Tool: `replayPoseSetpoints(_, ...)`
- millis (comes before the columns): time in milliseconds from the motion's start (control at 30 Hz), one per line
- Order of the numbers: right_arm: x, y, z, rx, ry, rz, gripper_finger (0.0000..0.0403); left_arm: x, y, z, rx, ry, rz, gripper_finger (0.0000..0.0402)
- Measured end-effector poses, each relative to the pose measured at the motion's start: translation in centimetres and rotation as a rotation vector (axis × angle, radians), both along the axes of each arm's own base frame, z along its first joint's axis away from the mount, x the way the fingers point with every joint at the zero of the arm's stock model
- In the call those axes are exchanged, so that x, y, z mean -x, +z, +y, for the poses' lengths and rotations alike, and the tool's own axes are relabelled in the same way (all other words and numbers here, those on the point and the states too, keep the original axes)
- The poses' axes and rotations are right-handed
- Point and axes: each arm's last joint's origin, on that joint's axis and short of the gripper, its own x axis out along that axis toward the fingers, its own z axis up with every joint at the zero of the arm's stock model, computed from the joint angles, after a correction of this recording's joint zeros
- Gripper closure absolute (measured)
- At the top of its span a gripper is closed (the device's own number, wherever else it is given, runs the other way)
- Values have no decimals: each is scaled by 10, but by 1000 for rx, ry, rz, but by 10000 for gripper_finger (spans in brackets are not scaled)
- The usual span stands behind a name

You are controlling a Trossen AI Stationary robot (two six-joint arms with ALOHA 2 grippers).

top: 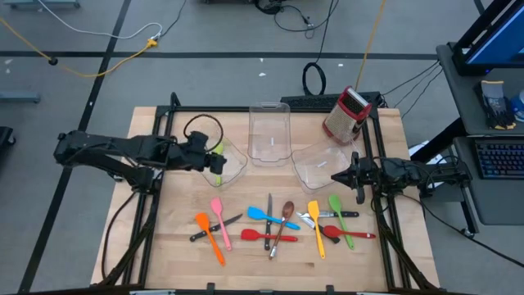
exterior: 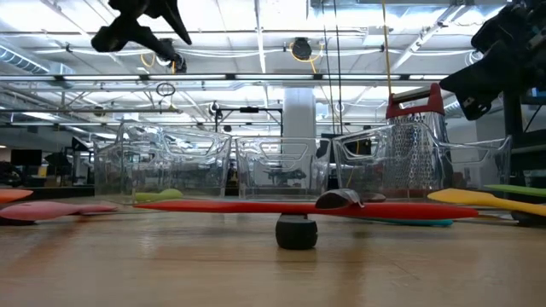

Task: Pick & Place Kitchen Items
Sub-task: Put the right red serving spoon into the left bin

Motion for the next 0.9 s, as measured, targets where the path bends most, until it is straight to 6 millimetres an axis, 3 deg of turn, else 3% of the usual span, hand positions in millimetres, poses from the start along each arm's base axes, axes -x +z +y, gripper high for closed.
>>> replayPoseSetpoints(233,0,0,0,-7,1,0,394,-2,5,-12,-33,-140,-37,229)
replayPoseSetpoints(467,0,1,0,-2,0,-8,395,-11,8,-23,-126,-296,-199,229)
replayPoseSetpoints(700,0,1,0,-2,3,-8,394,-19,-19,-39,-170,-424,-401,229)
replayPoseSetpoints(900,0,3,3,-23,91,-33,397,-16,-39,-49,-243,-500,-475,229)
